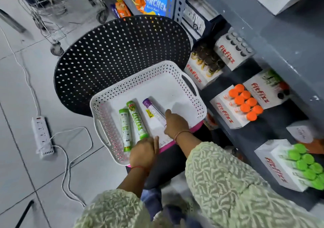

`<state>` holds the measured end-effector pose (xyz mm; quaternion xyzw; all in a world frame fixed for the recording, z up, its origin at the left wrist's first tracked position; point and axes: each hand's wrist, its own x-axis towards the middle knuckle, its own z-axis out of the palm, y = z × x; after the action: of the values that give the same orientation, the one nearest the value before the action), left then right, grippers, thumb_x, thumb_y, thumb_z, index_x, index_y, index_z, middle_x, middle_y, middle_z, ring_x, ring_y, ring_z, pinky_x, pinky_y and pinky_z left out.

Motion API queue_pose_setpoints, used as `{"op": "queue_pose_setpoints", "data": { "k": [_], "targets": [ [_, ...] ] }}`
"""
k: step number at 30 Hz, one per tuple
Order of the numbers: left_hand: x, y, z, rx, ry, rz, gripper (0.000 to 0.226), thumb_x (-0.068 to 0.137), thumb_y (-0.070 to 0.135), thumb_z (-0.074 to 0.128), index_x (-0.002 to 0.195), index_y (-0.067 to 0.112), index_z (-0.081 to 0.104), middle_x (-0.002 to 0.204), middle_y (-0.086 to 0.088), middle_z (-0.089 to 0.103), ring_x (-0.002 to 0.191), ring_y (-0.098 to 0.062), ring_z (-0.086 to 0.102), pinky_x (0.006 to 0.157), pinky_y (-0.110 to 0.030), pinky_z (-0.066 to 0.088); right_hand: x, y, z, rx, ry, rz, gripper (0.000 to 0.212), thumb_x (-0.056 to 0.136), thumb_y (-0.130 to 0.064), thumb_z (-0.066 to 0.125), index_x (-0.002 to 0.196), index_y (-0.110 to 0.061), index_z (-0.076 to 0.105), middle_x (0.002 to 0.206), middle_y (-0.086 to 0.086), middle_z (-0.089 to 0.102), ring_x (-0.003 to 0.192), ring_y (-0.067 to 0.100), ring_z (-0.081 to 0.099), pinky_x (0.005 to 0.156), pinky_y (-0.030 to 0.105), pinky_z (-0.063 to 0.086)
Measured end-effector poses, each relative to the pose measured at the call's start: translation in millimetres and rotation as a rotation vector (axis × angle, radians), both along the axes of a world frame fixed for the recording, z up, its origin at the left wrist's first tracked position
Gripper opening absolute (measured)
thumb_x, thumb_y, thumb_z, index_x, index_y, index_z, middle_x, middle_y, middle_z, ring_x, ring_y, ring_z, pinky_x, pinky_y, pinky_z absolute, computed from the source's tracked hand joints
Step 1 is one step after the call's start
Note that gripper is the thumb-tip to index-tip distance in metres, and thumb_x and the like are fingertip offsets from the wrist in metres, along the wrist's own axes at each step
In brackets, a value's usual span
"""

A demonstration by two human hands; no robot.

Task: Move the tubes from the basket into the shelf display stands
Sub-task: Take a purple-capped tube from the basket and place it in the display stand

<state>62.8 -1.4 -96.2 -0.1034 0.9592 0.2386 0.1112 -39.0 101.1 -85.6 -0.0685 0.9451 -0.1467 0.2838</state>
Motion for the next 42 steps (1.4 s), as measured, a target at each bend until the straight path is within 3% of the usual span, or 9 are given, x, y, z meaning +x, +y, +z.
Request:
{"op": "queue_pose_setpoints", "data": {
  "k": [6, 13, 19, 23, 27, 29, 35, 39, 42],
  "targets": [
    [-2.0, 0.7, 4.7, 0.011, -0.036, -0.018, 0.045, 0.097, 0.036, 0.029, 0.085, 0.007, 0.06, 0.09, -0.021, 0.067, 0.083, -0.037, 0.061, 0.065, -0.037, 0.047, -2.8, 28.3, 36.2, -0.487, 0.129, -0.564, 0.032, 0.068, -0.006, 0.074, 0.098, 0.003, 0.067, 0.102, 0.022, 0.07, 0.096, 0.032, 0.063, 0.081, 0.03, 0.05],
    [-11.5, 22.5, 22.8, 0.082, 0.005, 0.004, 0.047, 0.098, 0.03, 0.032, 0.076, 0.0, 0.062, 0.083, -0.028, 0.067, 0.081, -0.041, 0.061, 0.063, -0.038, 0.044, 20.2, 100.9, 120.4, -0.602, 0.457, -0.611, 0.027, 0.071, -0.01, 0.074, 0.097, -0.004, 0.072, 0.094, 0.018, 0.074, 0.079, 0.021, 0.066, 0.078, 0.021, 0.054],
    [-47.5, 98.9, 58.0, 0.029, 0.216, -0.354, 0.043, 0.084, 0.025, 0.028, 0.057, 0.004, 0.055, 0.055, -0.023, 0.061, 0.055, -0.04, 0.058, 0.058, -0.04, 0.043, 59.6, 182.4, 217.8, -0.436, 0.751, -0.691, 0.02, 0.068, -0.024, 0.077, 0.077, -0.006, 0.075, 0.07, 0.017, 0.075, 0.058, 0.01, 0.06, 0.067, 0.029, 0.054],
    [-68.6, 176.7, 108.0, 0.14, 0.505, -0.486, 0.037, 0.088, 0.023, 0.032, 0.071, 0.003, 0.058, 0.068, -0.023, 0.062, 0.067, -0.039, 0.056, 0.069, -0.041, 0.031, 87.7, 233.8, 263.5, -0.376, 0.791, -0.785, 0.02, 0.069, -0.024, 0.076, 0.072, -0.004, 0.073, 0.06, 0.019, 0.069, 0.054, 0.023, 0.059, 0.062, 0.047, 0.057],
    [-68.8, 250.5, 148.3, 0.23, 0.666, -0.666, 0.044, 0.092, 0.03, 0.029, 0.093, 0.0, 0.06, 0.094, -0.025, 0.065, 0.093, -0.039, 0.054, 0.09, -0.044, 0.033, 115.8, 284.0, 309.4, -0.35, 0.87, -0.897, 0.018, 0.07, -0.02, 0.075, 0.078, -0.004, 0.073, 0.061, 0.021, 0.069, 0.046, 0.022, 0.063, 0.051, 0.034, 0.056],
    [-61.1, 279.0, 159.7, 0.28, 0.679, -0.787, 0.047, 0.094, 0.033, 0.026, 0.1, 0.0, 0.06, 0.102, -0.023, 0.064, 0.099, -0.037, 0.052, 0.092, -0.043, 0.034, 133.0, 310.6, 330.2, -0.362, 0.893, -0.948, 0.017, 0.071, -0.017, 0.075, 0.08, -0.003, 0.072, 0.053, 0.01, 0.063, 0.032, 0.006, 0.055, 0.038, 0.022, 0.049],
    [-24.9, 345.7, 167.2, 0.275, 0.542, -1.077, 0.065, 0.095, 0.044, 0.013, 0.111, 0.001, 0.059, 0.116, -0.023, 0.062, 0.112, -0.039, 0.054, 0.101, -0.05, 0.039, 176.9, 381.1, 374.8, -0.184, 1.082, -1.074, 0.017, 0.067, -0.019, 0.073, 0.067, -0.003, 0.067, 0.04, -0.005, 0.056, 0.025, -0.001, 0.048, 0.032, 0.016, 0.04],
    [-4.5, 371.7, 171.2, 0.19, 0.492, -1.039, 0.066, 0.087, 0.043, 0.009, 0.13, 0.006, 0.043, 0.141, -0.018, 0.041, 0.134, -0.035, 0.027, 0.112, -0.047, 0.014, 187.9, 424.5, 392.9, -0.02, 1.075, -1.113, 0.032, 0.061, -0.027, 0.074, 0.062, 0.005, 0.067, 0.063, 0.029, 0.068, 0.043, 0.01, 0.053, 0.049, 0.041, 0.051],
    [-1.6, 377.2, 170.4, 0.122, 0.482, -1.009, 0.075, 0.081, 0.047, -0.002, 0.138, 0.01, 0.029, 0.15, -0.012, 0.028, 0.139, -0.029, 0.014, 0.113, -0.041, 0.003, 183.2, 444.5, 396.5, 0.039, 0.992, -1.124, 0.04, 0.058, -0.031, 0.075, 0.066, 0.008, 0.066, 0.072, 0.033, 0.069, 0.06, 0.029, 0.067, 0.054, 0.045, 0.054]
  ]
}}
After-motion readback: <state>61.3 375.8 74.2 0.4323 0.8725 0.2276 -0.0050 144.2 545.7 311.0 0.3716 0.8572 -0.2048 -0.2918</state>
